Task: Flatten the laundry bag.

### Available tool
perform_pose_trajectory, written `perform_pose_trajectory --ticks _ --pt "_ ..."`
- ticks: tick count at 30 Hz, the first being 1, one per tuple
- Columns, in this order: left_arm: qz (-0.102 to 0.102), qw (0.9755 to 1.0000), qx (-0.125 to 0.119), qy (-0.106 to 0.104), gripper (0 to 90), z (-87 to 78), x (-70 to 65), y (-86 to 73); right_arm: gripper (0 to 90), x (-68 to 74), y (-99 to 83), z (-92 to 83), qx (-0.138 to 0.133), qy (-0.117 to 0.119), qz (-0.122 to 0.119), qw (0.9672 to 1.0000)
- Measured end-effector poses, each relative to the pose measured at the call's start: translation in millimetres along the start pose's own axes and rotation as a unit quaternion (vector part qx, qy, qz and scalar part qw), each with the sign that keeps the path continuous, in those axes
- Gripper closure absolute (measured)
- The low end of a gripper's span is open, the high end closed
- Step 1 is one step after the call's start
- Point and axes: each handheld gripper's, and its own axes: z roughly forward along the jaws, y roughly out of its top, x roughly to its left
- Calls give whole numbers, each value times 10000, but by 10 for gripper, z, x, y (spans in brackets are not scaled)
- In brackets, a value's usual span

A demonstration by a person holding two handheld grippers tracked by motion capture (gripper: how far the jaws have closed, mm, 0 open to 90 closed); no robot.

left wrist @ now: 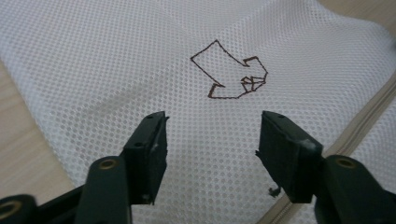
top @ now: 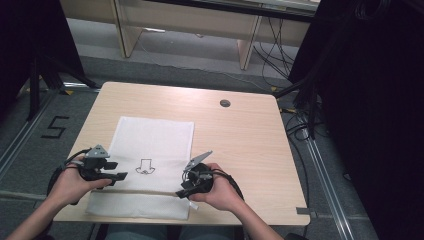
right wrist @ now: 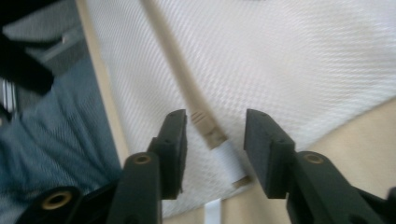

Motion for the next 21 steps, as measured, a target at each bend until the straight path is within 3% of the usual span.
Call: perform_pose_trajectory --ticks 2,6,8,9,12,14,17,21 --pt "-9 10000 -47 -58 433 -10 -16 -20 551 -31 13 -59 -235 81 280 9993" --pt "286 9995 152 -65 504 20 -43 -52 608 -100 19 -129 -399 -174 334 9985" --pt "342 9991 249 -80 544 41 -67 -63 699 -102 -9 -92 -256 -292 337 9987" --pt "381 9988 283 -141 569 42 -77 -67 748 -84 -23 -54 -49 -346 370 9987" --pt "568 9974 387 -216 666 42 -120 -78 825 -45 -37 33 254 -409 288 9984" --pt "619 9969 418 -250 711 50 -142 -79 852 -45 -24 75 242 -402 133 9988" --pt "656 9961 513 -298 782 51 -167 -77 889 -37 -2 136 262 -443 98 9986" --pt "758 9941 676 -384 810 112 -188 -108 900 -16 -4 214 441 -464 101 9979"
